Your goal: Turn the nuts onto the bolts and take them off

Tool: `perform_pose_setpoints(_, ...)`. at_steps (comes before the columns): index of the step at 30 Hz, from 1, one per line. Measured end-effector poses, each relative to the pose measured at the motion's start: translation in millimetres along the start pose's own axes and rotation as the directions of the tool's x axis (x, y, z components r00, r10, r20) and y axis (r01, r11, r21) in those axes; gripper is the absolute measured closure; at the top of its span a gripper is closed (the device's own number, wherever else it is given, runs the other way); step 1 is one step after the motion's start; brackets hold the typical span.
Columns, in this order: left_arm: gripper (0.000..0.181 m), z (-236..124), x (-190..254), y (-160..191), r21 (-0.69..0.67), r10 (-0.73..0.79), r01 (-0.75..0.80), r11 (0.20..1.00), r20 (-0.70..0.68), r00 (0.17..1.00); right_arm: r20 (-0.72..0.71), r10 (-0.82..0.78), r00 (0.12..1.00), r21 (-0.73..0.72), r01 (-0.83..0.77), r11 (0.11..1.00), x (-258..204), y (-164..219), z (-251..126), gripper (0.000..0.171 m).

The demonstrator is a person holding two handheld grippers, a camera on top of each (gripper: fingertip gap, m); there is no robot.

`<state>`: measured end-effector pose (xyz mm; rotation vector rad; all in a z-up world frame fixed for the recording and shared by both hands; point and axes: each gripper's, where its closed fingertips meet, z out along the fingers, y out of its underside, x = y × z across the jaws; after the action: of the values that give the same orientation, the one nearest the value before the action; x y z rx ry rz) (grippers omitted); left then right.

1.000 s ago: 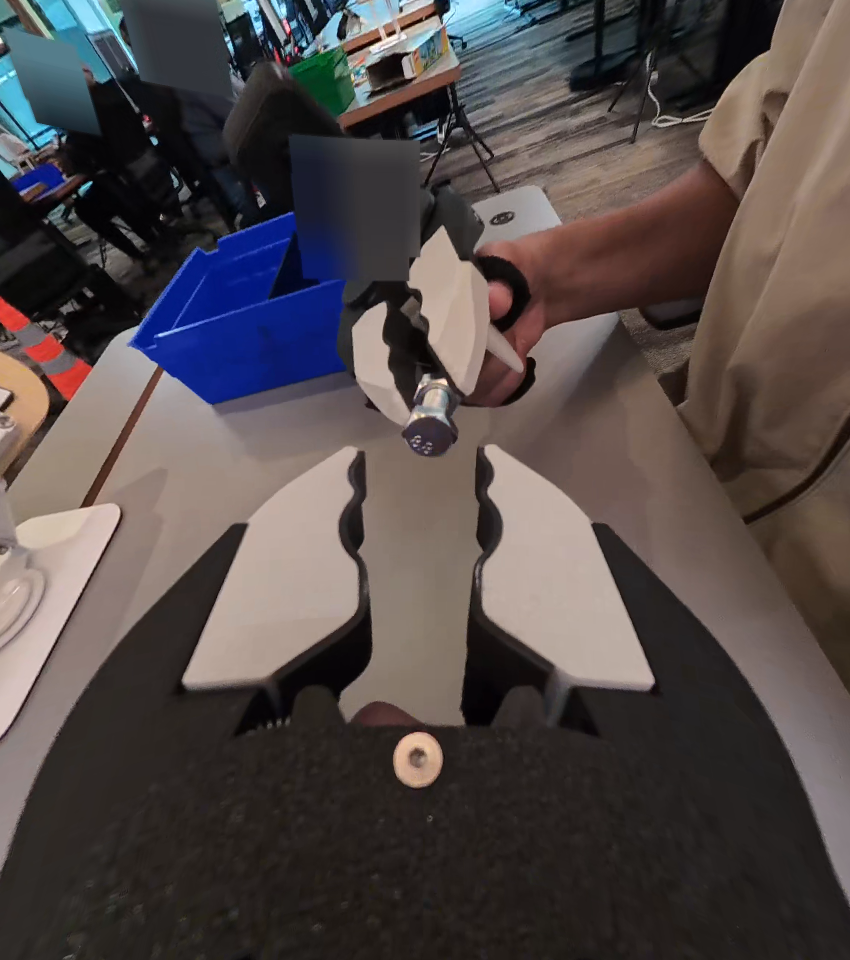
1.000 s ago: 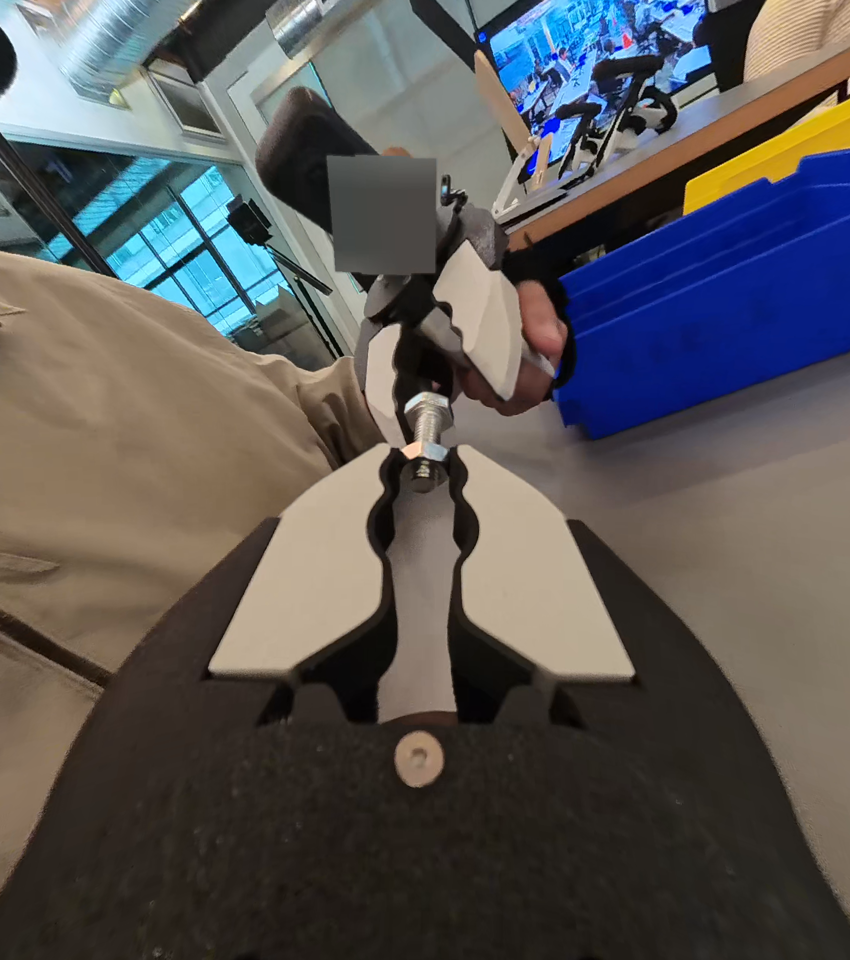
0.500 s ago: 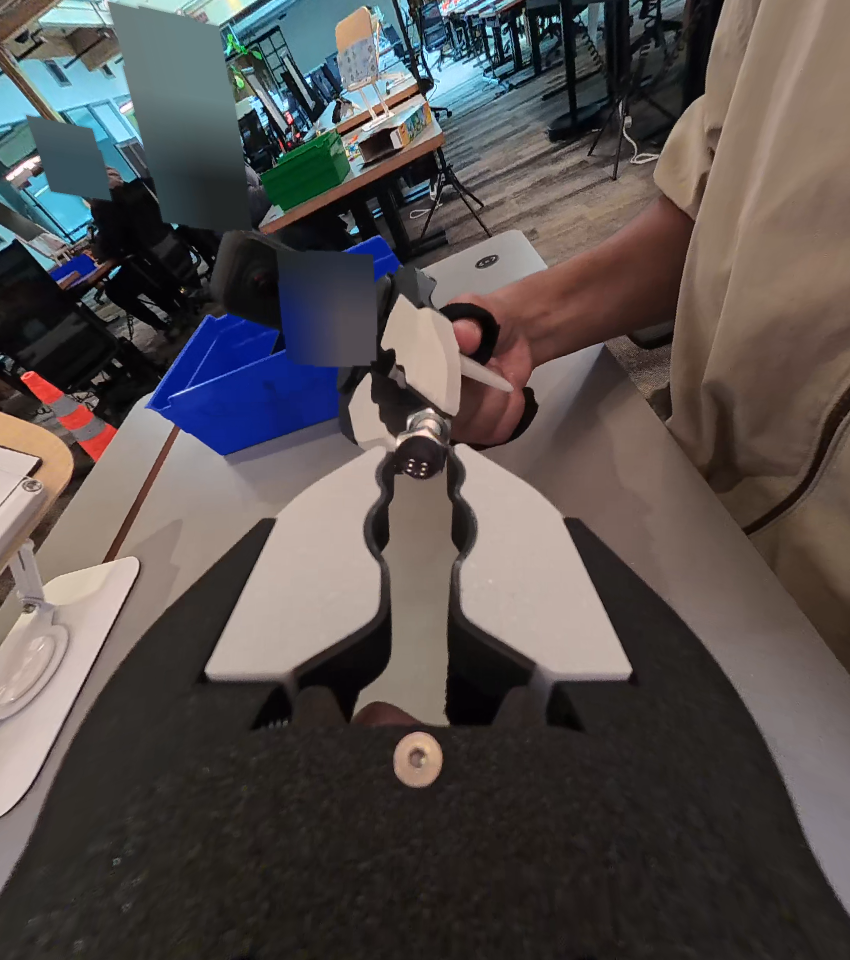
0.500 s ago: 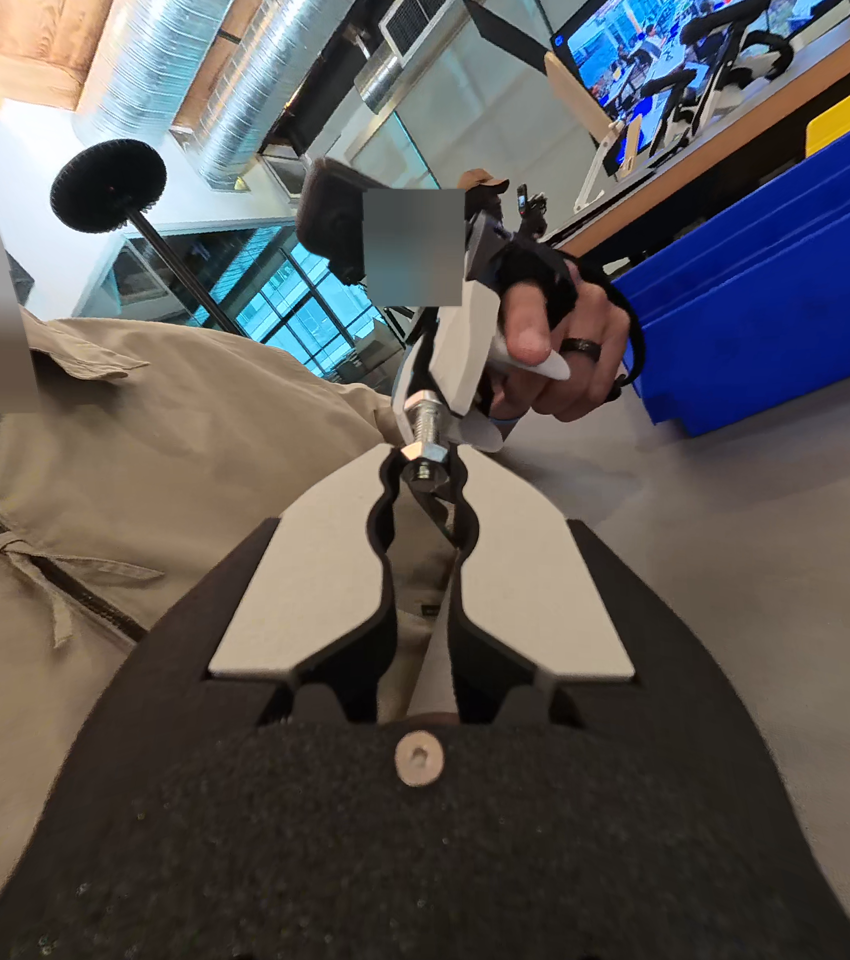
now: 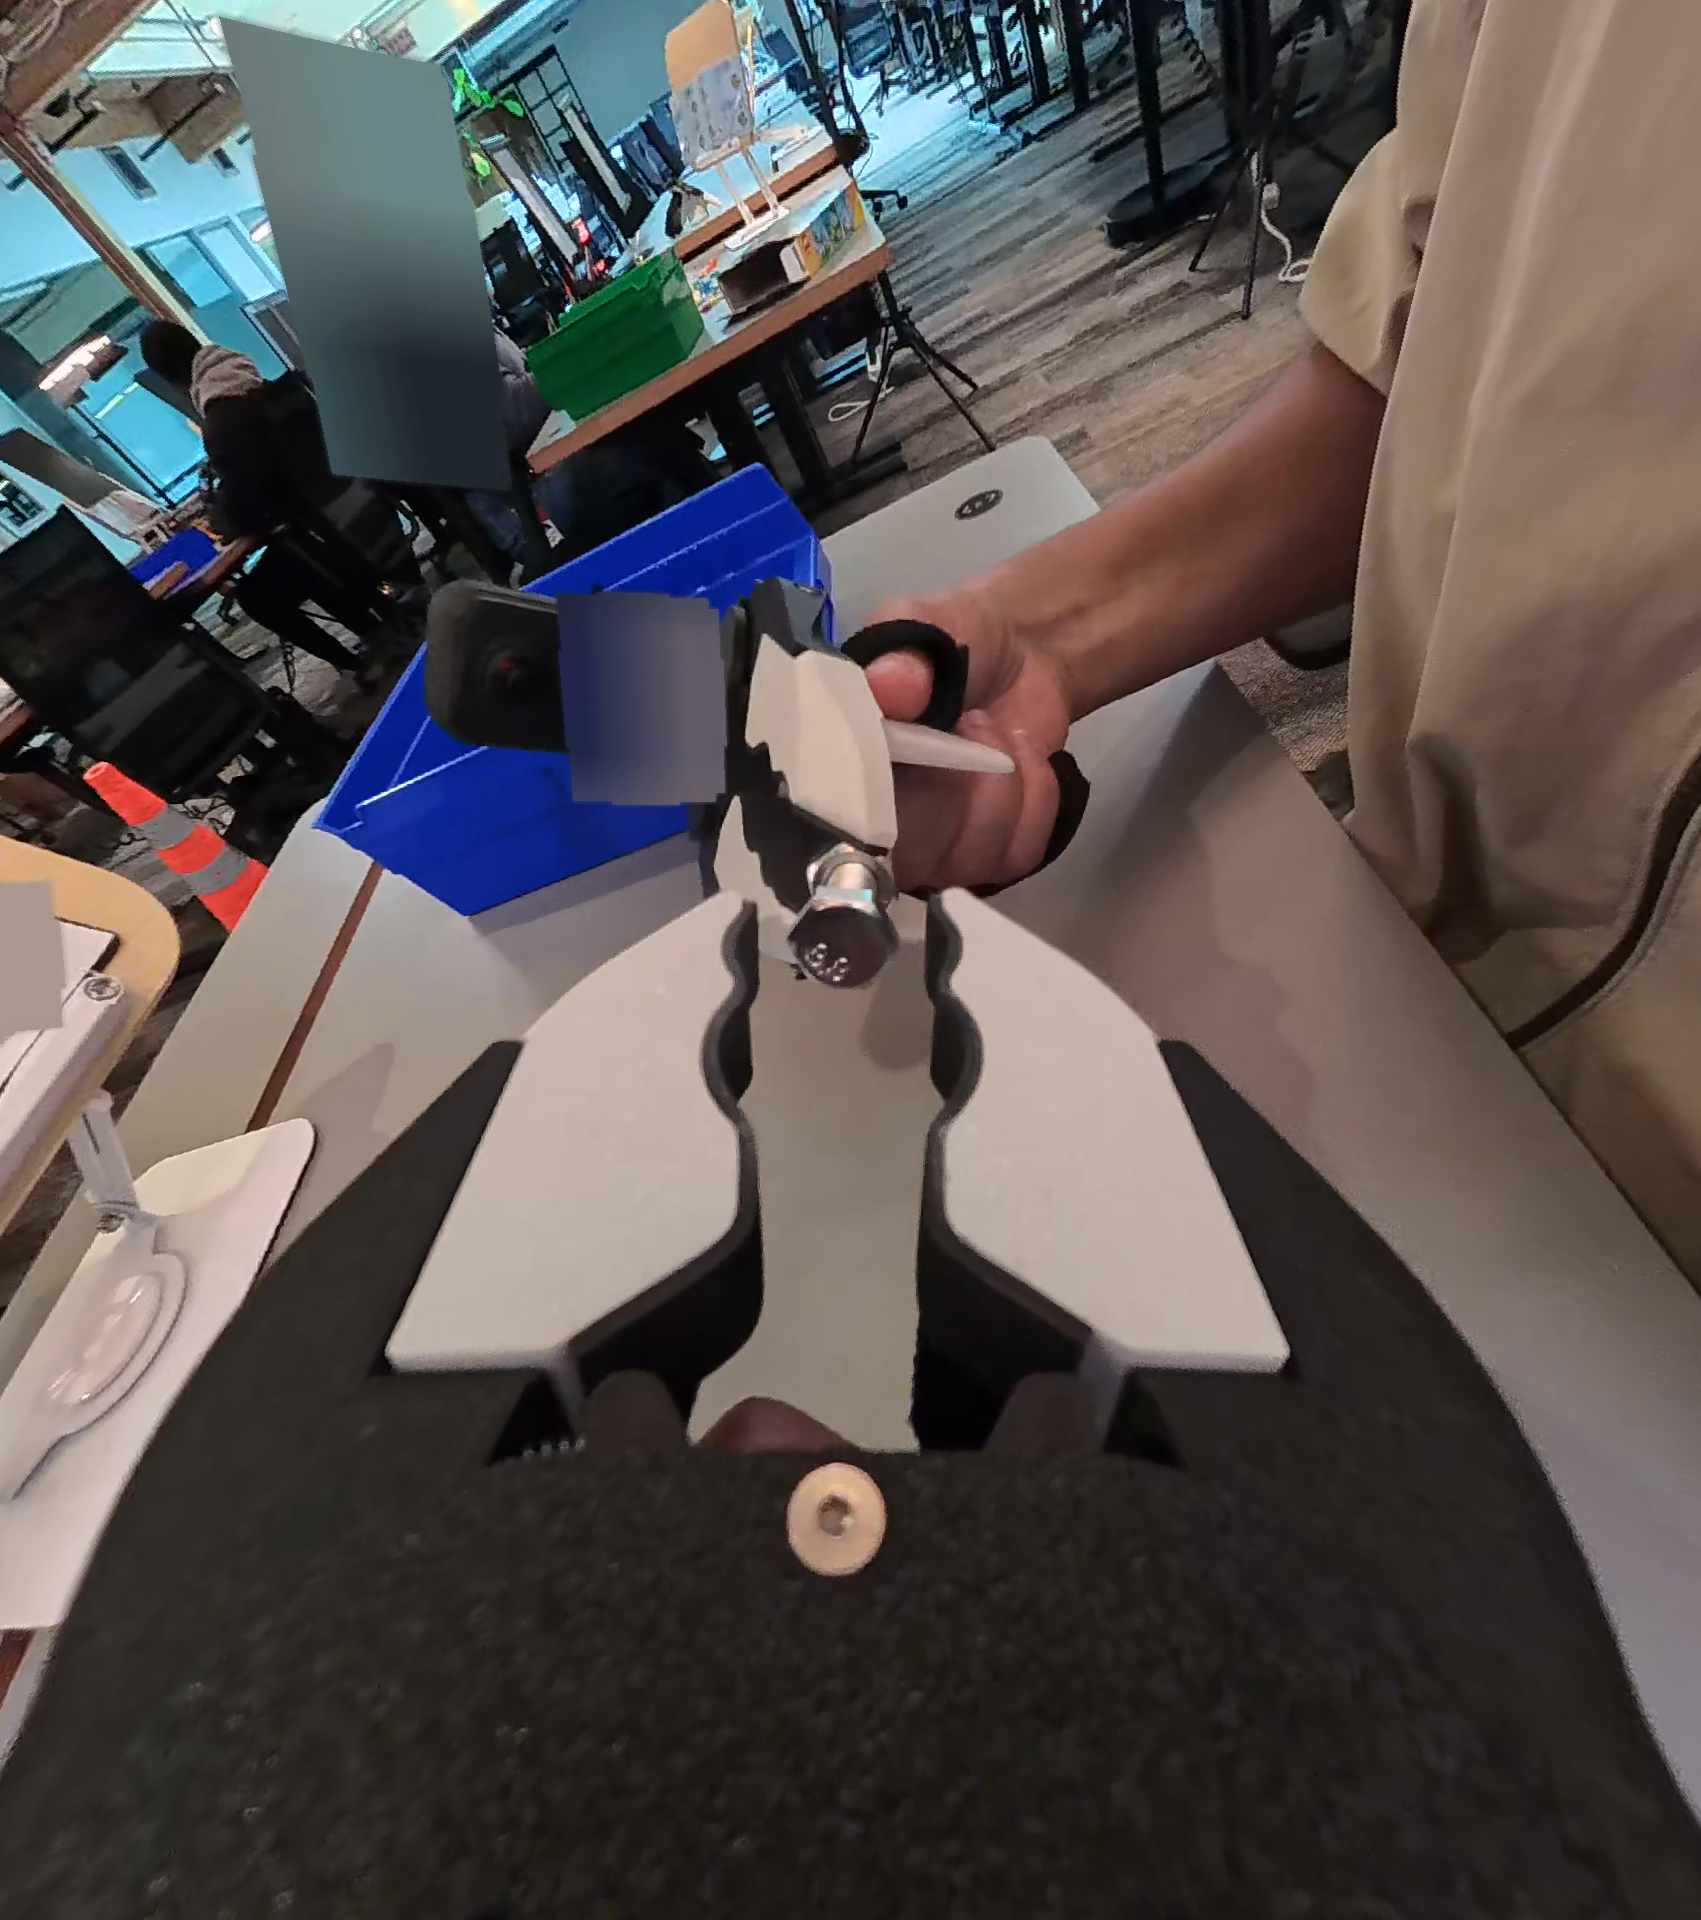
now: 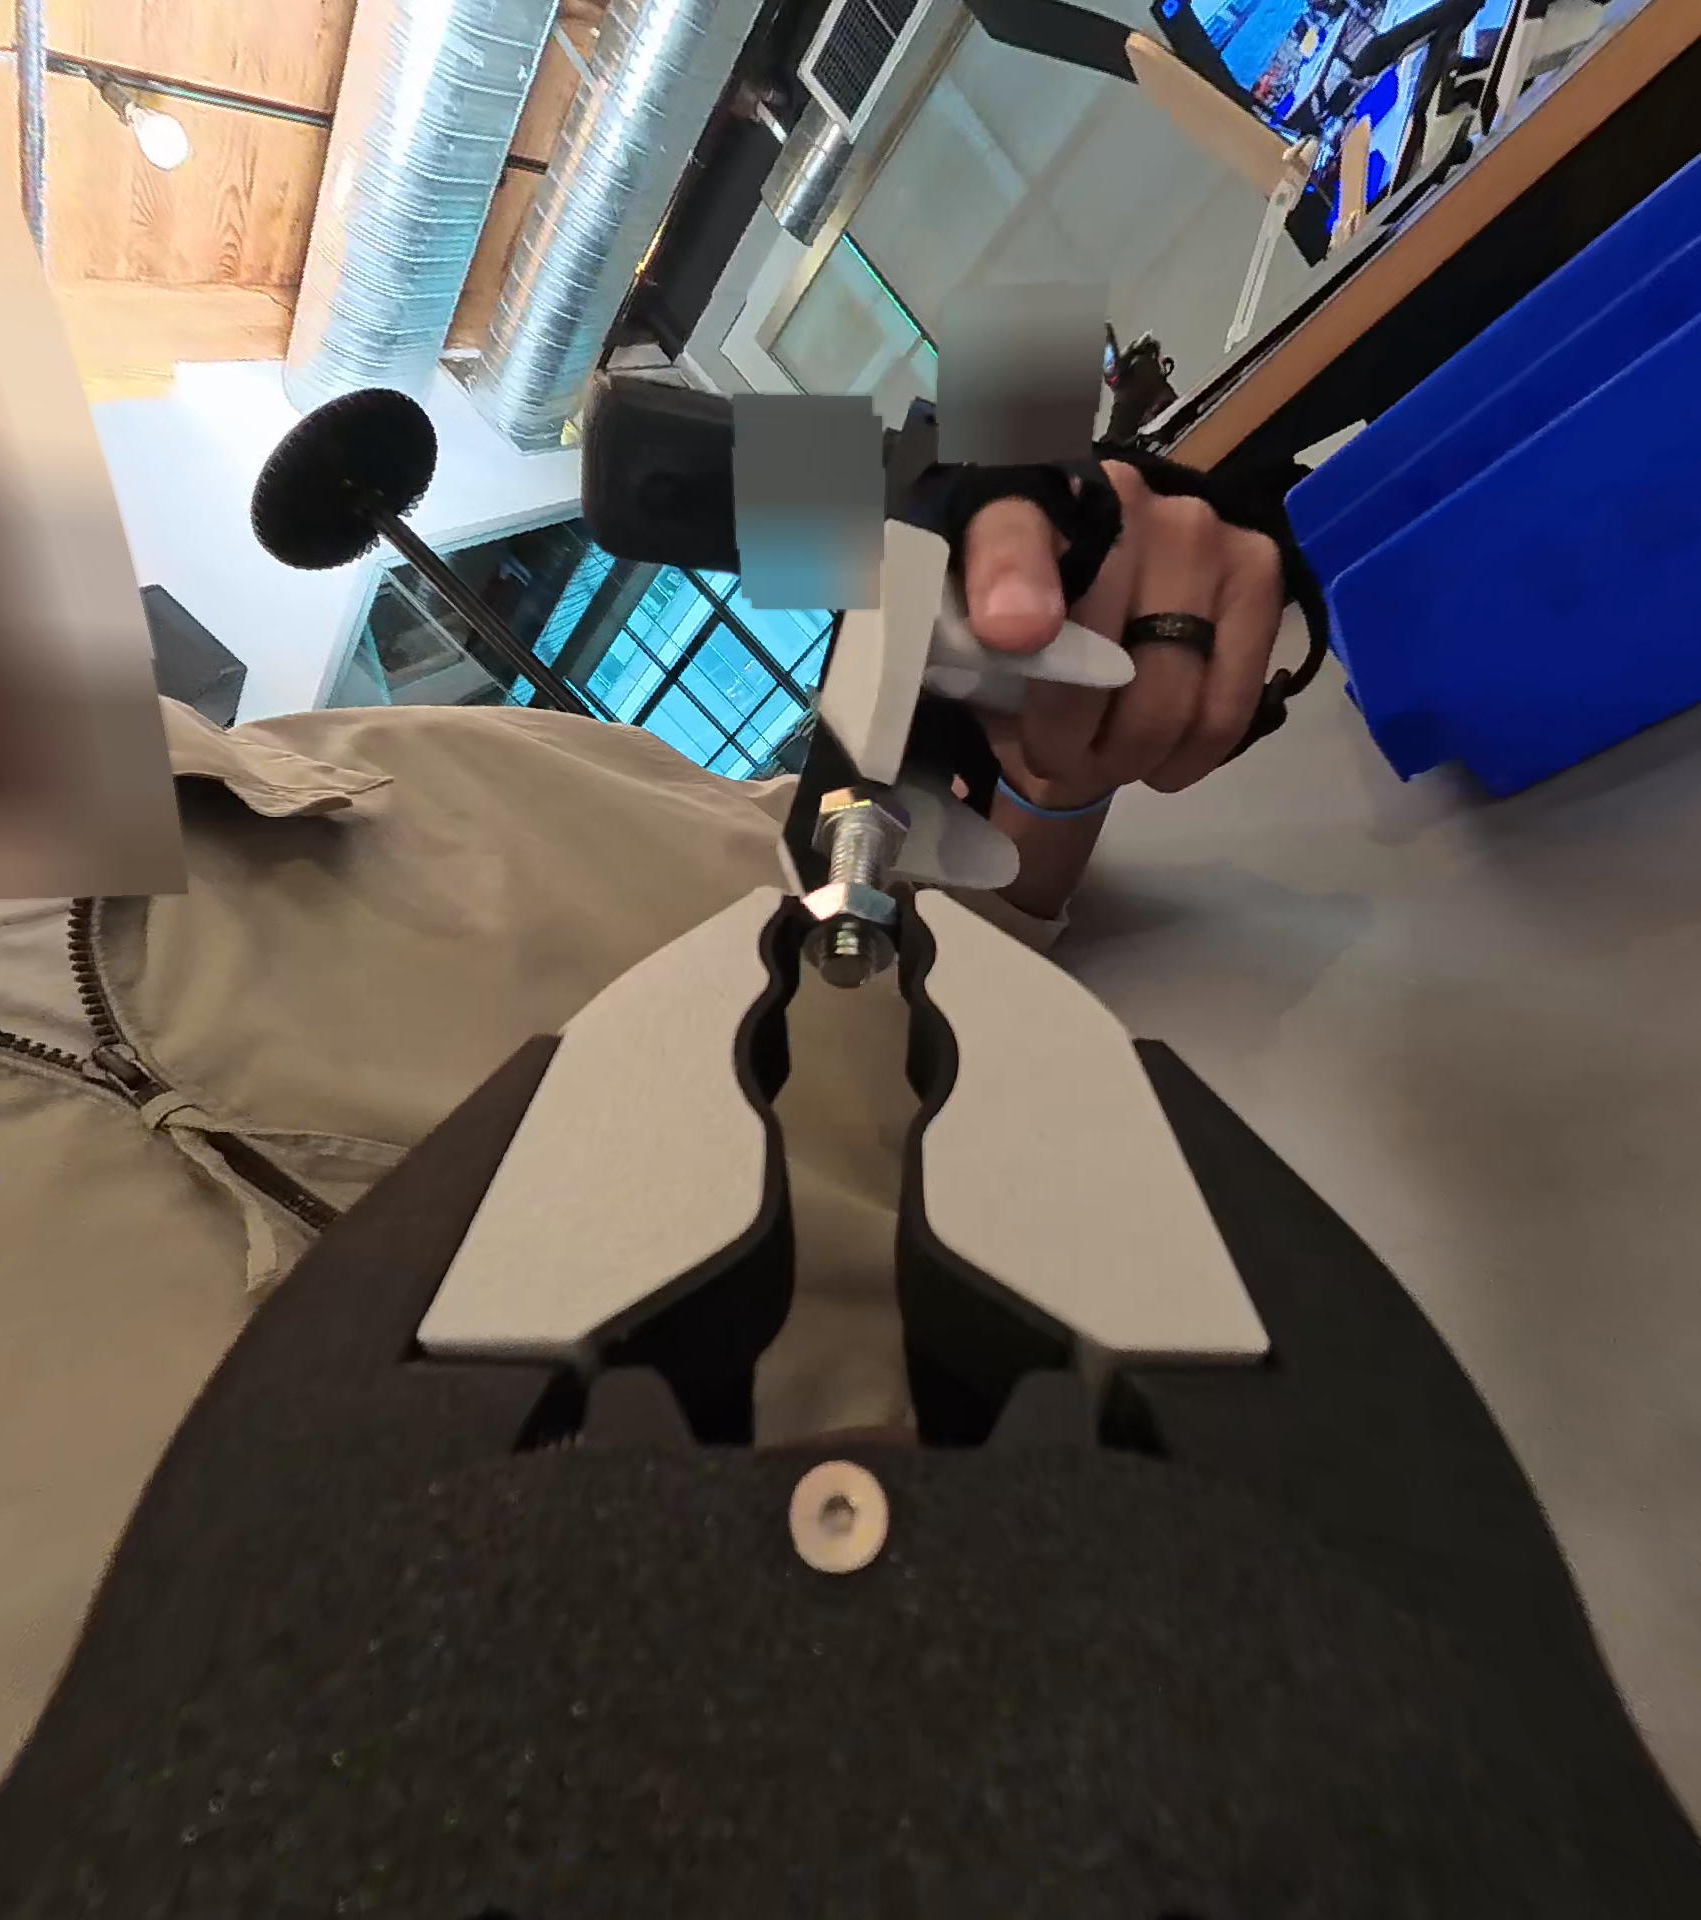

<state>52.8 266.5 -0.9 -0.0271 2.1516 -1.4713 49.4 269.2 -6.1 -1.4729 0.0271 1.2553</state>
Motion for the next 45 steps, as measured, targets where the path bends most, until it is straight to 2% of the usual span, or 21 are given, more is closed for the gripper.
perform_pose_setpoints(6, 0.162, 0.1, -0.9, 1.6, 0.001, -0.014, 0.014, 1.0, -0.003, 1.0, -0.007, -0.01, 1.0, 0.001, 0.01, 1.0, 0.8, 0.1, -0.2, 0.154)
perform_pose_setpoints(12, 0.163, -0.5, -1.7, 1.8, 0.004, -0.095, 0.095, 0.995, -0.035, 0.995, -0.027, -0.038, 0.999, -0.009, 0.038, 0.999, 1.1, -0.4, -0.2, 0.154)
perform_pose_setpoints(22, 0.163, 0.8, -7.5, 4.9, 0.082, -0.223, 0.222, 0.972, 0.002, 0.975, -0.147, -0.181, 0.972, -0.027, 0.179, 0.983, 6.9, -4.9, -4.6, 0.153)
perform_pose_setpoints(28, 0.163, 0.8, -12.0, 7.8, 0.108, -0.24, 0.234, 0.966, 0.044, 0.97, -0.203, -0.208, 0.957, 0.052, 0.222, 0.974, 6.9, -15.4, -15.9, 0.138)
perform_pose_setpoints(32, 0.163, -2.8, -22.0, 12.5, 0.15, -0.283, 0.269, 0.951, 0.084, 0.955, -0.28, -0.222, 0.934, 0.04, 0.243, 0.969, 18.0, -12.3, -20.6, 0.127)
perform_pose_setpoints(36, 0.163, -2.1, -26.0, 15.8, 0.164, -0.305, 0.287, 0.944, 0.094, 0.948, -0.25, -0.184, 0.95, 0.048, 0.203, 0.978, 21.2, -6.5, -13.4, 0.124)
perform_pose_setpoints(40, 0.163, 1.3, -27.7, 18.2, 0.17, -0.316, 0.296, 0.94, 0.104, 0.943, -0.231, -0.165, 0.959, 0.067, 0.185, 0.98, 23.1, -6.6, -6.2, 0.126)
perform_pose_setpoints(43, 0.163, 0.4, -27.5, 16.8, 0.186, -0.329, 0.309, 0.933, 0.09, 0.94, -0.279, -0.194, 0.94, 0.101, 0.23, 0.968, 29.0, -13.7, -11.3, 0.153)
perform_pose_setpoints(45, 0.163, 1.0, -28.1, 17.8, 0.185, -0.328, 0.306, 0.934, 0.098, 0.94, -0.294, -0.218, 0.93, 0.087, 0.254, 0.963, 30.2, -14.1, -12.2, 0.153)
